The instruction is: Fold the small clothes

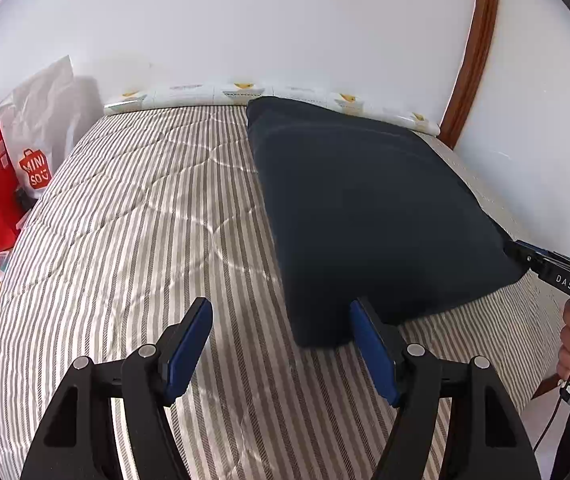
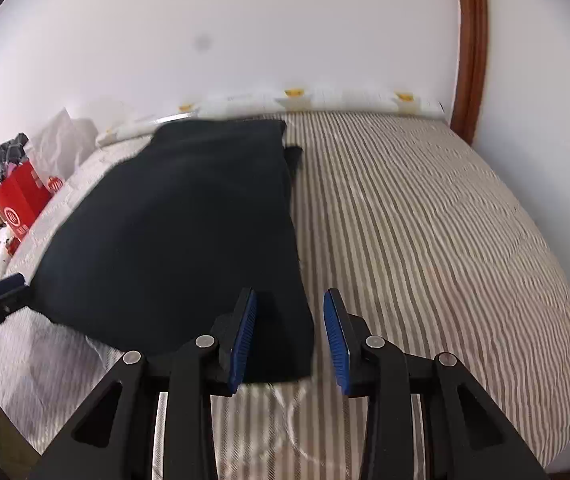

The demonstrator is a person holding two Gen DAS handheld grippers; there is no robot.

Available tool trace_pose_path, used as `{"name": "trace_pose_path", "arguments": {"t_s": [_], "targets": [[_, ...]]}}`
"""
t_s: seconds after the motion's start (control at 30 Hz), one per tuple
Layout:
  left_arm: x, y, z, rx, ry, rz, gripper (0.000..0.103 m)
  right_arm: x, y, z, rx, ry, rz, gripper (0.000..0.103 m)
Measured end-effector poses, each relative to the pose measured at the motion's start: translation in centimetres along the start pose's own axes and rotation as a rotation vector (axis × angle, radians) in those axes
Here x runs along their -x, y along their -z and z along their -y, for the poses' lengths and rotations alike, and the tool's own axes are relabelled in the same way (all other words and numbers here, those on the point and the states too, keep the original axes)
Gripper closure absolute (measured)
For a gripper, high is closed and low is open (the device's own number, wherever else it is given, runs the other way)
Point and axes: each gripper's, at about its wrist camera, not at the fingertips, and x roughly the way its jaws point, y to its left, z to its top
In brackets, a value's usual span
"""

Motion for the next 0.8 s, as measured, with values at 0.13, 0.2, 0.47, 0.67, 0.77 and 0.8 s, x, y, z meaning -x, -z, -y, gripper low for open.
{"name": "trace_pose_path", "arguments": {"t_s": [0.13, 0.2, 0.47, 0.67, 0.77, 0.8], "targets": [[0.7, 0.0, 0.6, 0.008, -0.012, 0.010, 0.034, 0.7, 0.7, 1.1, -0.043, -0.017, 0.006, 0.067], [0.9, -0.3, 1.0, 0.015, -0.010, 0.010, 0.034, 1.2, 0.6, 1.0, -0.057, -0.011, 0.015, 0.063], [4.9, -1.2, 3.1, 0.033, -0.020, 0.048, 0.034, 5.2, -0.3, -0.9, -0.023, 0.065, 0.056, 0.051], [9.2, -0.8, 4.8, 0.033, -0.034, 0.096, 0.026, 10.4, -0.3, -0.7, -0.066, 0.093, 0.116, 0.044], [11.2, -0.3, 5.8, 0.018, -0.046, 0.121, 0.023, 13.0, 0.1, -1.3, -0.060, 0.088, 0.129, 0.042], [11.7, -0.2, 6.2, 0.007, -0.059, 0.128, 0.021, 13.7, 0.3, -1.5, -0.054, 0.092, 0.135, 0.041]]}}
